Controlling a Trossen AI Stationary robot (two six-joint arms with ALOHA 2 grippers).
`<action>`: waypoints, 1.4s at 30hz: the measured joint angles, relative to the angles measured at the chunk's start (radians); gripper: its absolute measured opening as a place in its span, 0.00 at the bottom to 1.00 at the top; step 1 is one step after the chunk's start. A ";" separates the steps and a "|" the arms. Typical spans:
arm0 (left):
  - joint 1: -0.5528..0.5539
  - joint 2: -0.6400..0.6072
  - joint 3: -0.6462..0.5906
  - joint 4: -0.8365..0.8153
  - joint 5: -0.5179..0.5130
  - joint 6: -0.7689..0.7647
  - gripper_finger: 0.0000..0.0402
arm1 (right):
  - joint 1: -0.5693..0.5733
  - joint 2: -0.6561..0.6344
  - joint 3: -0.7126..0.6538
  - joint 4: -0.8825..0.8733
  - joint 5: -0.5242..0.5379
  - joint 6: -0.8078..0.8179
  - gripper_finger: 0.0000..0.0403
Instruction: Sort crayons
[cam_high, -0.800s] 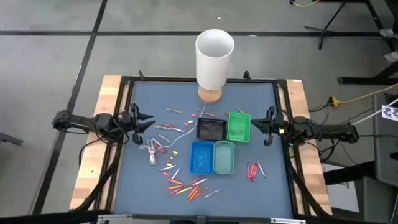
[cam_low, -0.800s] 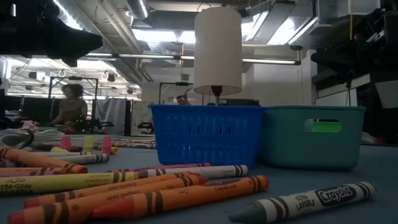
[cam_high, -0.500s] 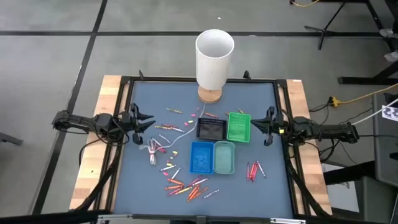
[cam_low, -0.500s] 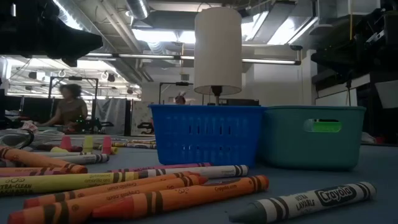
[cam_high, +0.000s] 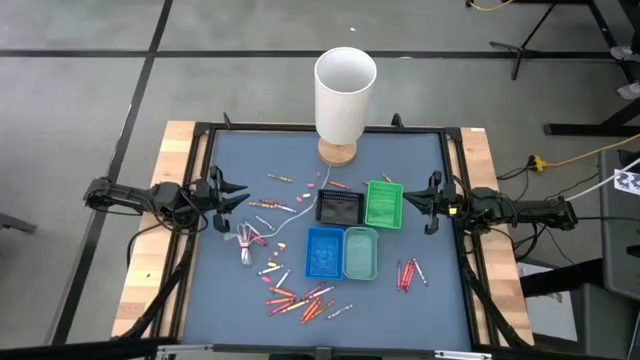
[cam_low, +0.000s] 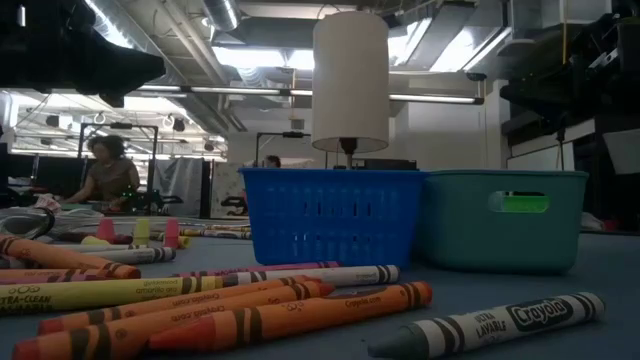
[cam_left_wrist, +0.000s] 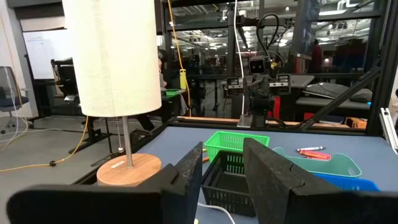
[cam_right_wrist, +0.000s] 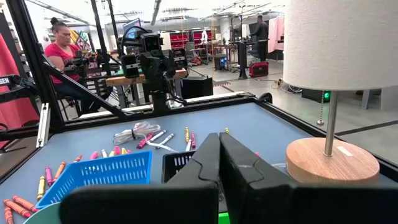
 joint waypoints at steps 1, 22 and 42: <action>0.000 0.000 0.000 0.000 0.000 0.000 0.25 | 0.000 0.000 0.000 0.000 0.000 0.000 0.01; 0.000 0.000 0.000 0.000 0.000 0.000 0.25 | 0.000 0.000 0.000 0.000 0.000 0.000 0.01; 0.000 0.000 0.000 0.000 0.000 0.000 0.25 | 0.000 0.000 -0.001 0.029 0.037 0.070 0.11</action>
